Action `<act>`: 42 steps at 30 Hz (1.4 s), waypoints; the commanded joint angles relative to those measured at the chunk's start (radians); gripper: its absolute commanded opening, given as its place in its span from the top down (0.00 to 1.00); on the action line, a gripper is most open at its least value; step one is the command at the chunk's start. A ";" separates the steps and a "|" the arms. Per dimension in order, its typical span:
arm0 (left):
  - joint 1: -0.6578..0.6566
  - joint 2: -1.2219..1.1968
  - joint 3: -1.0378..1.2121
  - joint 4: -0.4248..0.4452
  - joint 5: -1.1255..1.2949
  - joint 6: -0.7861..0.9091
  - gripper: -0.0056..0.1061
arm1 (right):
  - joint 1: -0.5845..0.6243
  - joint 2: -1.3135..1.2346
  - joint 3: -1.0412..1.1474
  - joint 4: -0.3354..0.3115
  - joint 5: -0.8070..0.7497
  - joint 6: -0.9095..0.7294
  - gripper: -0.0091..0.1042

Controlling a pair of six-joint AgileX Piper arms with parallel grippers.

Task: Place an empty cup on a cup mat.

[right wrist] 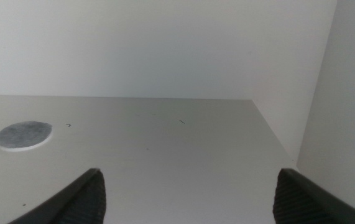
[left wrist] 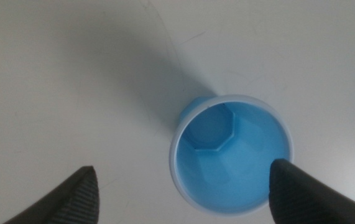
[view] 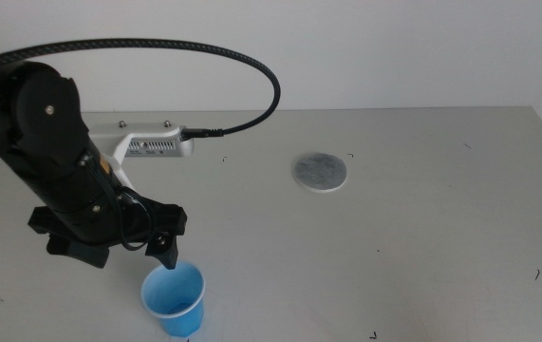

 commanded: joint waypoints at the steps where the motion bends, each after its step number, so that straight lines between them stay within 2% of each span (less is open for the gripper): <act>1: -0.007 0.009 -0.024 -0.003 -0.030 -0.014 0.06 | 0.000 -0.026 -0.008 -0.014 -0.075 -0.005 0.09; 16: -0.007 0.164 0.027 0.022 -0.107 -0.013 0.06 | 0.000 -0.026 -0.008 -0.014 -0.075 -0.005 0.09; 21: -0.007 0.186 0.055 0.022 -0.136 -0.010 0.13 | 0.000 -0.026 -0.008 -0.014 -0.075 -0.005 0.09; 24: -0.007 0.186 0.062 0.022 -0.143 -0.010 0.23 | 0.000 -0.026 -0.008 -0.014 -0.075 -0.005 0.09; 29: -0.007 0.186 0.062 0.014 -0.125 -0.010 0.63 | 0.000 -0.026 -0.008 -0.014 -0.075 -0.005 0.09; 33: -0.007 0.186 0.062 0.004 -0.114 -0.010 0.88 | 0.000 -0.026 -0.008 -0.014 -0.075 -0.005 0.09; 35: -0.007 0.186 0.062 0.004 -0.112 -0.010 0.95 | 0.000 -0.026 -0.008 -0.014 -0.075 -0.005 0.09; 42: -0.007 0.171 0.056 -0.001 -0.080 -0.010 0.95 | 0.000 -0.026 -0.008 -0.014 -0.075 -0.005 0.09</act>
